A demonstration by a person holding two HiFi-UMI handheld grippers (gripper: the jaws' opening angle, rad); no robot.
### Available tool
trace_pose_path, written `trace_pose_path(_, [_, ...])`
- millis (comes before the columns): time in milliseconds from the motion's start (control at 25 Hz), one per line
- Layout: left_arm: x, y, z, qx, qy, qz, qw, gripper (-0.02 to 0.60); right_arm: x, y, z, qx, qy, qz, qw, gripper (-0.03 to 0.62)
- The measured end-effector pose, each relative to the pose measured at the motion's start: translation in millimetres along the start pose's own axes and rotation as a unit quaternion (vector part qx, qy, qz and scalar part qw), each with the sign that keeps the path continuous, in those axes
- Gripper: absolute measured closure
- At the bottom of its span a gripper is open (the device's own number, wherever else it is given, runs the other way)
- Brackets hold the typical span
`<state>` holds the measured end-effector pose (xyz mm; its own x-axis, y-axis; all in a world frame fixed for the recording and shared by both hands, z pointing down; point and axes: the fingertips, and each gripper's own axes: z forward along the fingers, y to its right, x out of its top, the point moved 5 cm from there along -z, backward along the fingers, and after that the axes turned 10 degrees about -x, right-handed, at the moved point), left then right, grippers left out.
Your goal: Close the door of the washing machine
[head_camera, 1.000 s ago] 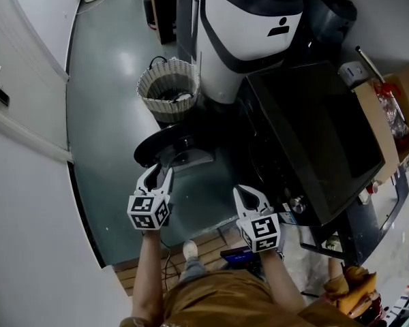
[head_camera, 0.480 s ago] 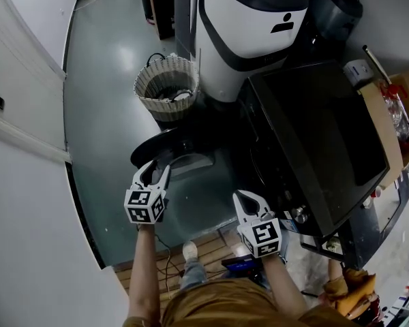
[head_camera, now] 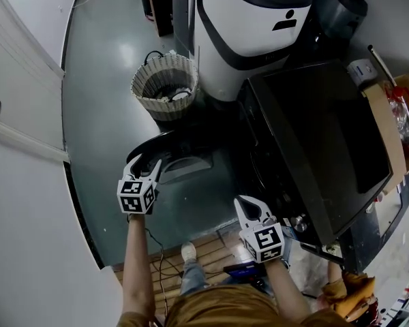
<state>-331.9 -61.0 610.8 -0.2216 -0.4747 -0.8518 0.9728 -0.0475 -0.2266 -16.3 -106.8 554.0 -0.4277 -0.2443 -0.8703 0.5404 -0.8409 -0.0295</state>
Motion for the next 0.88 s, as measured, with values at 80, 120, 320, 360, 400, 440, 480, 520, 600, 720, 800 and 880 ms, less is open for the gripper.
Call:
trace_pose_path(80, [-0.7, -4.7, 8.2, 0.002, -0.008, 0.000, 1.0000, 0.333, -0.4, 5.0, 0.4, -0.002, 0.000, 0.000, 1.000, 0.582])
trace_pose_path(120, [-1.4, -7.2, 12.2, 0.003, -0.013, -0.001, 0.9999, 0.325, -0.6, 7.4, 0.3, -0.003, -0.001, 0.000, 1.000, 0.582])
trace_pose_path(320, [-3.3, -22.5, 31.8, 0.008, -0.034, 0.003, 0.9994, 0.296, -7.0, 17.6, 1.4, -0.007, -0.010, 0.005, 1.000, 0.582])
trace_pose_path(360, [-3.8, -24.8, 35.6, 0.009, -0.039, 0.006, 0.9992, 0.293, -8.9, 18.9, 1.1, -0.008, -0.012, 0.008, 1.000, 0.582])
trace_pose_path(400, [-4.7, -26.9, 39.1, 0.010, -0.044, 0.010, 0.9989, 0.288, -10.8, 19.7, 0.2, -0.009, -0.016, 0.011, 1.000, 0.582])
trace_pose_path(440, [-5.5, -29.0, 42.0, 0.011, -0.048, 0.013, 0.9987, 0.282, -12.8, 20.1, -0.9, -0.010, -0.018, 0.013, 1.000, 0.582])
trace_pose_path(480, [-5.8, -31.4, 44.3, 0.014, -0.049, 0.015, 0.9986, 0.272, -14.8, 20.6, -1.8, -0.011, -0.020, 0.014, 1.000, 0.582])
trace_pose_path(520, [-5.6, -34.0, 46.2, 0.018, -0.047, 0.018, 0.9986, 0.260, -16.4, 21.4, -2.1, -0.013, -0.021, 0.014, 1.000, 0.582])
trace_pose_path(600, [-4.7, -38.4, 50.1, 0.021, -0.047, 0.023, 0.9984, 0.245, -18.8, 24.0, -1.0, -0.016, -0.022, 0.013, 1.000, 0.582])
trace_pose_path(720, [-5.0, -40.2, 55.6, 0.016, -0.059, 0.035, 0.9975, 0.232, -20.9, 26.7, -0.7, -0.015, -0.025, 0.019, 0.999, 0.582])
trace_pose_path(800, [-2.7, -41.8, 57.6, 0.014, -0.064, 0.045, 0.9968, 0.224, -22.0, 27.0, 0.4, -0.011, -0.026, 0.022, 0.999, 0.582])
trace_pose_path(880, [-1.0, -42.5, 60.5, 0.010, -0.075, 0.057, 0.9955, 0.218, -24.4, 27.5, 1.9, -0.009, -0.026, 0.024, 0.999, 0.582])
